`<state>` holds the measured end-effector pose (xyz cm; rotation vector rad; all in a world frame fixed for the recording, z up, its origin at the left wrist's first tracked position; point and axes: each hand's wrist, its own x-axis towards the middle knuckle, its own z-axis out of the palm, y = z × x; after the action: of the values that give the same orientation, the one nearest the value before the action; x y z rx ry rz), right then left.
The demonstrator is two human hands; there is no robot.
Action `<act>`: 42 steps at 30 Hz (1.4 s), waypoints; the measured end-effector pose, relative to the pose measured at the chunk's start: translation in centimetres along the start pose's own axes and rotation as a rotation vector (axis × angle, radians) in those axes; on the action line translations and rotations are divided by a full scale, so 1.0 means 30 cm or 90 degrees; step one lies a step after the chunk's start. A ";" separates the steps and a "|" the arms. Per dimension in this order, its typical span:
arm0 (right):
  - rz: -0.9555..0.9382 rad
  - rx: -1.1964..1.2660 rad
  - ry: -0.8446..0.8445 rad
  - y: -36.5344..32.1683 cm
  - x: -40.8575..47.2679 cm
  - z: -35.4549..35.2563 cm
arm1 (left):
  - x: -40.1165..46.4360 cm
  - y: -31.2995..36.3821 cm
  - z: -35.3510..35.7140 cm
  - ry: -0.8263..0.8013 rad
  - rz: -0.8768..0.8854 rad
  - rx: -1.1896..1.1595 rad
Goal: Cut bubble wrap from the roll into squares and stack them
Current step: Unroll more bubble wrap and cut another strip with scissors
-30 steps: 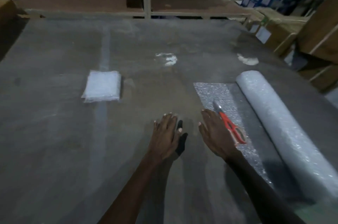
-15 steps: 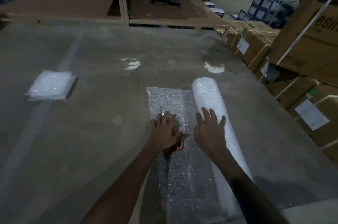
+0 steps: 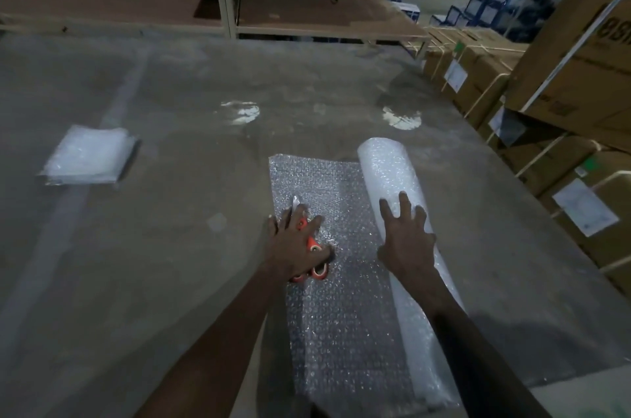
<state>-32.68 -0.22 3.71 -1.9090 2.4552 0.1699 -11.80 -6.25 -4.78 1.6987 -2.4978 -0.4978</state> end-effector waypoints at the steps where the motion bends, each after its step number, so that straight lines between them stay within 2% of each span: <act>1: 0.001 0.008 0.000 -0.027 -0.007 -0.004 | -0.007 -0.028 -0.008 -0.003 0.007 0.003; 10: -0.029 0.029 0.037 -0.330 -0.062 -0.050 | -0.104 -0.388 -0.121 -0.019 0.018 0.012; 15: -0.046 0.000 0.036 -0.420 -0.077 -0.048 | -0.139 -0.507 -0.164 -0.027 0.004 0.081; 21: -0.067 -0.017 0.020 -0.399 -0.078 -0.013 | -0.171 -0.411 -0.141 -0.003 -0.013 0.086; 29: -0.080 0.061 -0.038 -0.222 -0.038 -0.060 | -0.216 -0.287 -0.039 0.071 -0.043 0.063; 36: -0.126 0.025 0.009 -0.146 -0.071 -0.066 | -0.249 -0.263 -0.022 0.139 -0.045 0.066; 42: -0.083 0.051 0.021 -0.092 -0.087 -0.040 | -0.278 -0.220 -0.012 0.156 -0.065 0.081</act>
<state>-29.31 1.50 4.94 -2.0449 2.3094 0.0372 -2.64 -0.86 -5.52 1.8153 -2.3224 -0.1286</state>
